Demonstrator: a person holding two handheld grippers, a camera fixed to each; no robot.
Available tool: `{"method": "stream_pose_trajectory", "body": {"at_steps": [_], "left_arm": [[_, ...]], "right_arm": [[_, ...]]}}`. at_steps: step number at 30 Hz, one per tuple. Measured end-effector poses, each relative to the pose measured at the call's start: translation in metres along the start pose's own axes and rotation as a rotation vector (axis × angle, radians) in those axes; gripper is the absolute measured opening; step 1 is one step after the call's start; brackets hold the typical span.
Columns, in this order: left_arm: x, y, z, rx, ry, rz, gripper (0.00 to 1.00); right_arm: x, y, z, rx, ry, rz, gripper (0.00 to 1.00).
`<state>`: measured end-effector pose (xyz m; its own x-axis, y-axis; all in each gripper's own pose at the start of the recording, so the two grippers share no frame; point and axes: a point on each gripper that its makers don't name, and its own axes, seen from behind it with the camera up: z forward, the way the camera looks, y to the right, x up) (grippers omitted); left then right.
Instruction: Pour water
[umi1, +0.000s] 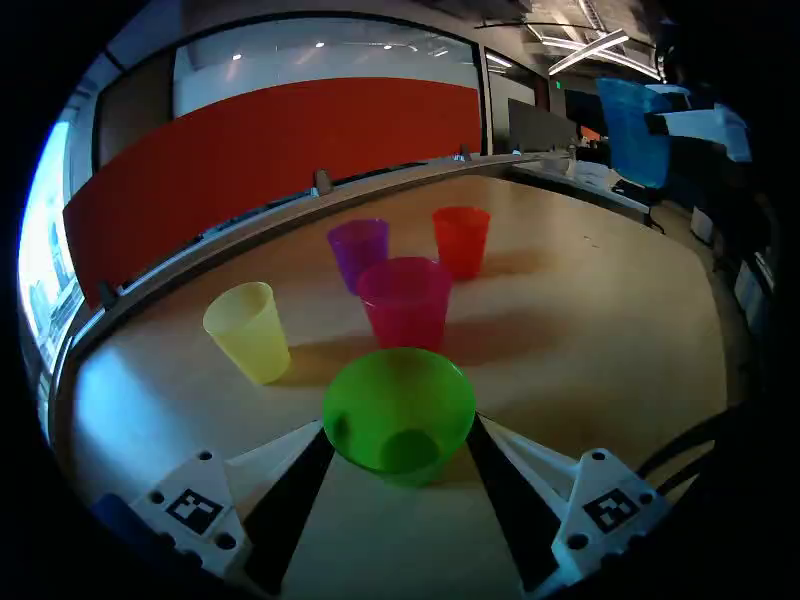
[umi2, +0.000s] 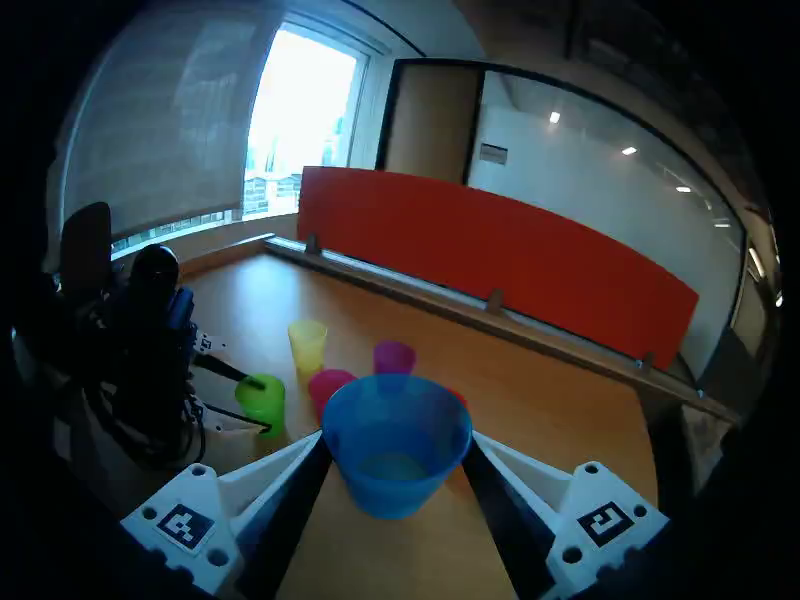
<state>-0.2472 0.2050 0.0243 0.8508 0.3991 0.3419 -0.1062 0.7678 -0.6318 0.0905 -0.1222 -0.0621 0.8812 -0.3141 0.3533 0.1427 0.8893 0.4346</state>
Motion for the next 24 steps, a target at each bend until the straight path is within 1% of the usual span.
{"method": "stream_pose_trajectory", "body": {"at_steps": [6, 9, 15, 17, 24], "left_arm": [[-0.0003, -0.0009, 0.0013, 0.000, -0.004, -0.002, 0.90], [-0.0003, 0.0010, 0.0017, -0.010, -0.005, 0.001, 0.90], [0.0044, -0.0004, 0.0007, -0.001, 0.009, 0.007, 0.89], [0.0049, -0.0005, 0.0003, -0.001, 0.009, 0.006, 0.87], [0.0042, -0.0009, -0.0018, 0.001, -0.002, 0.009, 0.86]], "right_arm": [[0.0005, -0.0006, -0.0008, -0.002, 0.002, -0.002, 0.91], [0.0004, 0.0006, -0.0019, -0.005, 0.003, 0.000, 0.91], [-0.0004, 0.0025, -0.0035, -0.008, 0.007, 0.003, 0.91], [-0.0008, 0.0028, -0.0042, -0.009, 0.008, 0.002, 0.91], [-0.0014, 0.0040, -0.0074, -0.010, 0.013, 0.003, 0.91]]}}
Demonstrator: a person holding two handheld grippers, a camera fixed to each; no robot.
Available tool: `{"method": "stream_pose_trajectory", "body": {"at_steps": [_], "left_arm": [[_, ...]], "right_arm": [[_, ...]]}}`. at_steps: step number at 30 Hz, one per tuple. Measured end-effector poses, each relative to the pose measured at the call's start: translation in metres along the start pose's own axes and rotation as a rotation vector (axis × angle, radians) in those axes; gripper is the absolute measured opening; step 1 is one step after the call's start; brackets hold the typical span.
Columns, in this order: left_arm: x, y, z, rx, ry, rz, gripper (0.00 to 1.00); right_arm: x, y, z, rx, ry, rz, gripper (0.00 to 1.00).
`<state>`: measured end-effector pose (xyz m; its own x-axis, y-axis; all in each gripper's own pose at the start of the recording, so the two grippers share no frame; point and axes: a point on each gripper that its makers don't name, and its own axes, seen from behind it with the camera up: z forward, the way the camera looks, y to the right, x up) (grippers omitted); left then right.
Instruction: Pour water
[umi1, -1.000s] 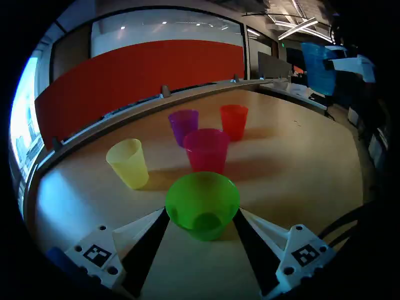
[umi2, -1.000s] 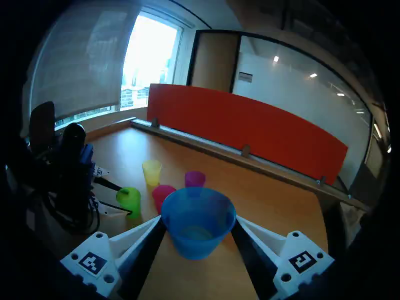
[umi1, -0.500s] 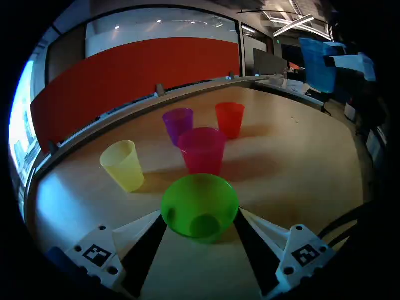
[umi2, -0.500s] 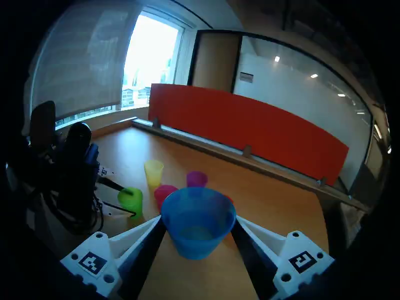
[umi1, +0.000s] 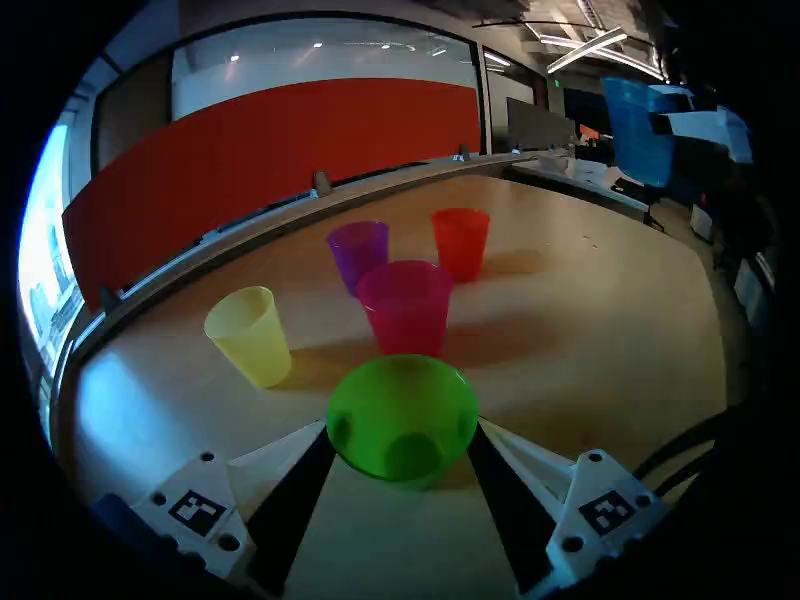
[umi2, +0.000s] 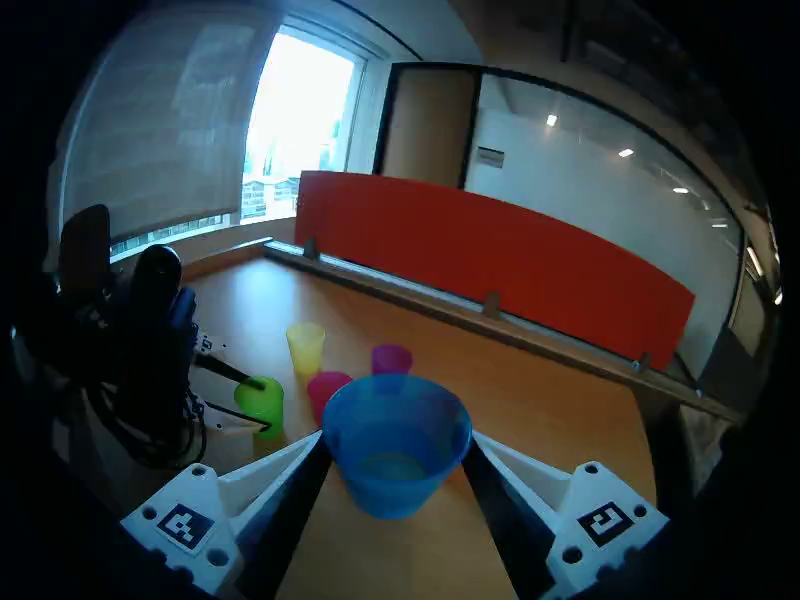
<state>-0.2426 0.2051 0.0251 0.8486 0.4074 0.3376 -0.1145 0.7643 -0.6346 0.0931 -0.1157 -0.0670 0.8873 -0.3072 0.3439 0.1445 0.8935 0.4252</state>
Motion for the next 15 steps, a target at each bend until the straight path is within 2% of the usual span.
{"method": "stream_pose_trajectory", "body": {"at_steps": [8, 15], "left_arm": [[0.016, 0.006, -0.012, -0.019, 0.020, 0.001, 0.86], [0.049, 0.018, -0.042, -0.065, 0.050, -0.038, 0.86]], "right_arm": [[0.005, -0.001, -0.003, 0.006, 0.013, -0.002, 0.91], [0.018, -0.005, -0.005, 0.026, 0.039, -0.002, 0.91]]}}
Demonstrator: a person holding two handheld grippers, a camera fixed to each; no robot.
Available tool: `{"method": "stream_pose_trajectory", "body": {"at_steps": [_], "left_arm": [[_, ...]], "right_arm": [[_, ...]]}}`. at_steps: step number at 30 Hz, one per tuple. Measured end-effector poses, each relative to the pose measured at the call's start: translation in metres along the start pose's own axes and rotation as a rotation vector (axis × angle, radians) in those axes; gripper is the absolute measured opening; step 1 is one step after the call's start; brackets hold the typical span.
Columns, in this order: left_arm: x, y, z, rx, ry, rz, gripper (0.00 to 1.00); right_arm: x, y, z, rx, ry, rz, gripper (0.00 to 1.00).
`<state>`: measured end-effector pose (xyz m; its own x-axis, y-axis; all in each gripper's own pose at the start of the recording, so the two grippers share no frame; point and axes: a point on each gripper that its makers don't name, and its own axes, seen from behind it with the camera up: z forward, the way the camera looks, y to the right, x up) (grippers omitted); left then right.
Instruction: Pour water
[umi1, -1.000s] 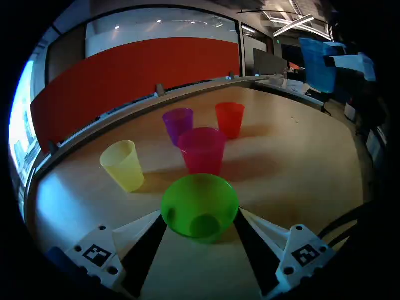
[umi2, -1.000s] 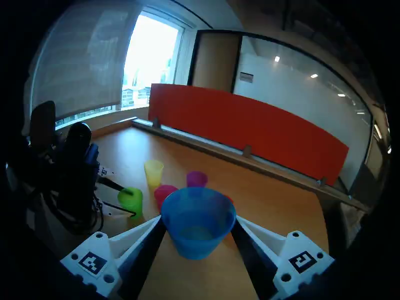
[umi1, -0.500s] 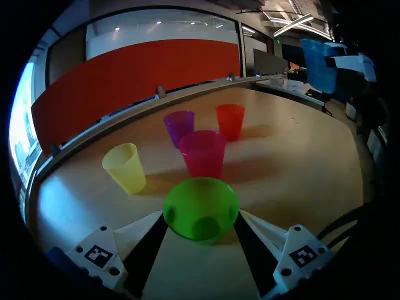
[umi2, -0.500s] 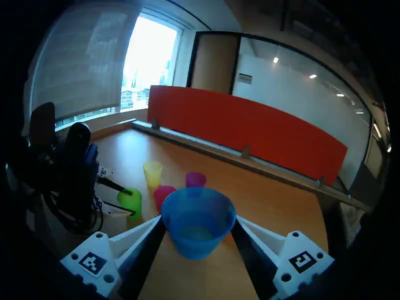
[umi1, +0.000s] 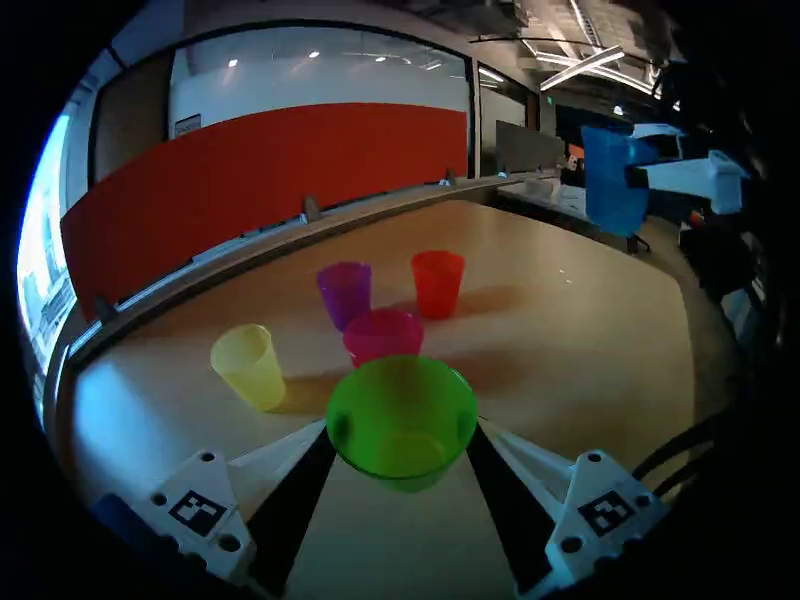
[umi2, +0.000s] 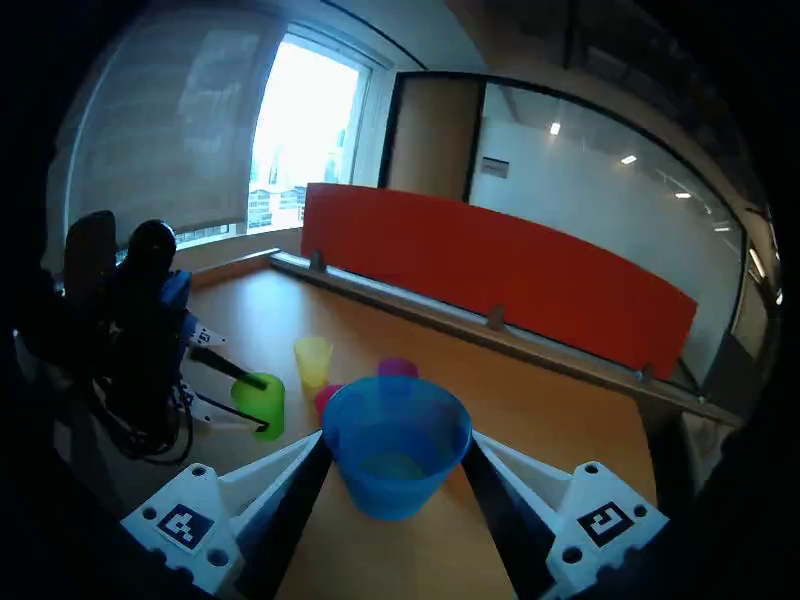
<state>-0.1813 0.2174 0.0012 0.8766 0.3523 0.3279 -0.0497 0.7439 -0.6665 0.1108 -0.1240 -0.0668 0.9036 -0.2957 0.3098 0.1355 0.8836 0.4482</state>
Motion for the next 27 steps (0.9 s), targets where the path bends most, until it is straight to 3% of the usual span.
{"method": "stream_pose_trajectory", "body": {"at_steps": [14, 21, 27], "left_arm": [[0.072, 0.025, -0.071, -0.015, 0.028, -0.044, 0.86], [0.106, 0.045, -0.100, -0.043, 0.044, -0.075, 0.86], [0.124, 0.061, -0.118, -0.070, 0.051, -0.071, 0.86]], "right_arm": [[0.047, 0.000, -0.010, 0.050, 0.059, 0.000, 0.91], [0.071, -0.001, -0.019, 0.079, 0.092, -0.061, 0.91], [0.090, -0.007, -0.025, 0.112, 0.121, -0.102, 0.91]]}}
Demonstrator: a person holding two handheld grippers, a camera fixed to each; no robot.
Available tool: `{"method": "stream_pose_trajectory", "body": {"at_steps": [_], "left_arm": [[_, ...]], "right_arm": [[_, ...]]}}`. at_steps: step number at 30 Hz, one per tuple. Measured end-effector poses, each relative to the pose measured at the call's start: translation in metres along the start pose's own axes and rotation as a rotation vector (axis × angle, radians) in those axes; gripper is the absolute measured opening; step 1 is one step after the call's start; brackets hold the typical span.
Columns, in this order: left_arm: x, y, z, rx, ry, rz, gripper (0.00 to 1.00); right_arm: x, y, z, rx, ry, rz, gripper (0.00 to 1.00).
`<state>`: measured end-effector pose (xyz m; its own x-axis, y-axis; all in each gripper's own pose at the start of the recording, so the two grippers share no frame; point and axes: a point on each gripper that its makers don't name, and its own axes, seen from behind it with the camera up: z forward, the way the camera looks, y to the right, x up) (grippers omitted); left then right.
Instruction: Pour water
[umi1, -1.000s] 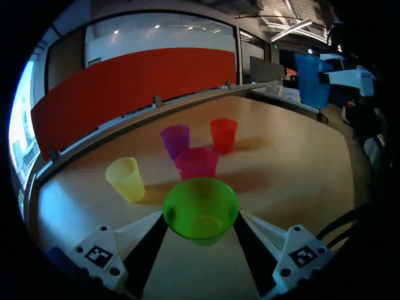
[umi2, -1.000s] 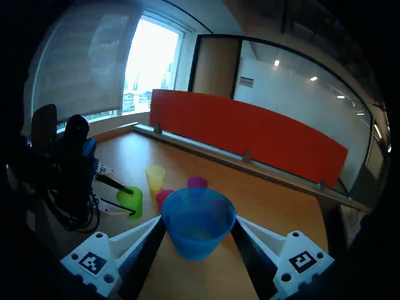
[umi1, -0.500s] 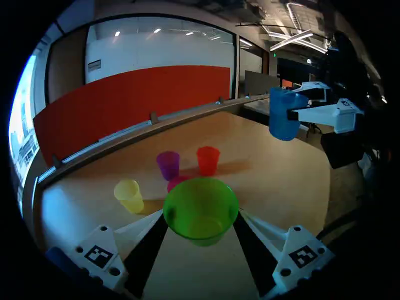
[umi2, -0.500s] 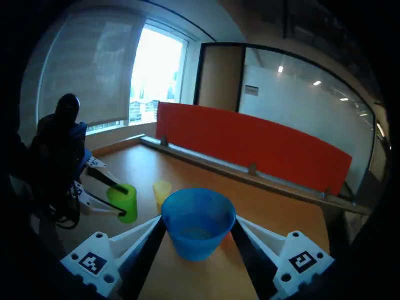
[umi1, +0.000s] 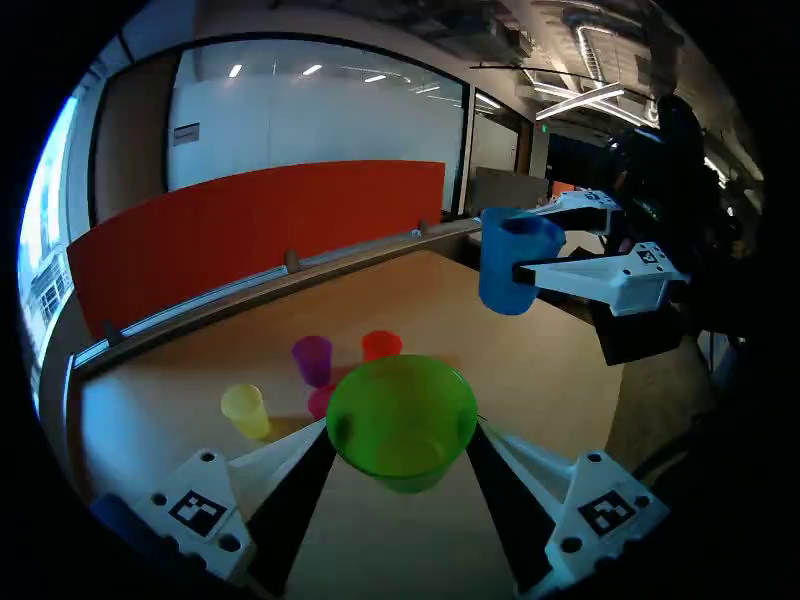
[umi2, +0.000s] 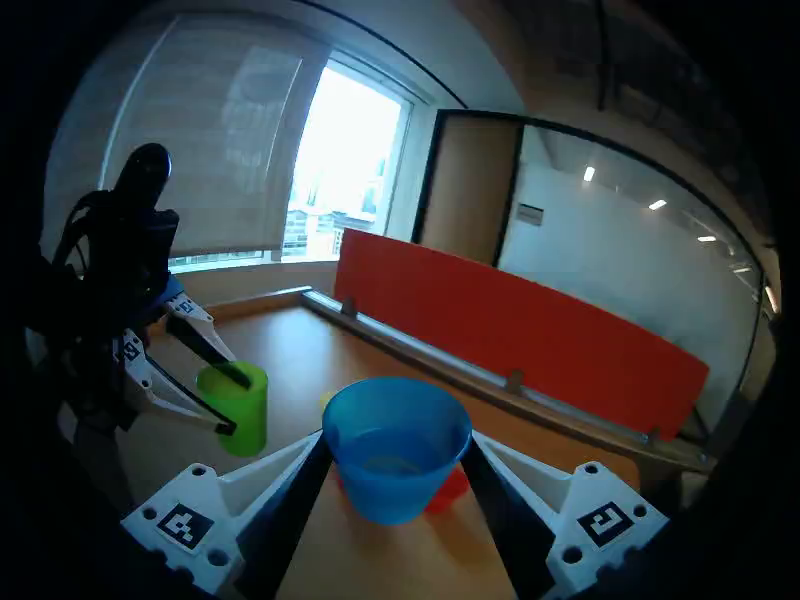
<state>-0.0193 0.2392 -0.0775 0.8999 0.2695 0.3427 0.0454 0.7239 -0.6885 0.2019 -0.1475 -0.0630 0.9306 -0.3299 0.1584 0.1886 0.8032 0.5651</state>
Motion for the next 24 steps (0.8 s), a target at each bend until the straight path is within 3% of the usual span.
{"method": "stream_pose_trajectory", "body": {"at_steps": [6, 18, 24], "left_arm": [[0.009, 0.016, -0.012, -0.025, 0.002, 0.007, 0.86], [0.014, 0.037, -0.028, -0.059, -0.020, 0.114, 0.86], [0.021, 0.050, -0.034, -0.084, -0.018, 0.143, 0.86]], "right_arm": [[0.020, -0.005, -0.003, 0.038, 0.024, -0.038, 0.91], [0.040, -0.019, -0.003, 0.112, 0.042, -0.148, 0.91], [0.053, -0.030, -0.004, 0.145, 0.072, -0.212, 0.91]]}}
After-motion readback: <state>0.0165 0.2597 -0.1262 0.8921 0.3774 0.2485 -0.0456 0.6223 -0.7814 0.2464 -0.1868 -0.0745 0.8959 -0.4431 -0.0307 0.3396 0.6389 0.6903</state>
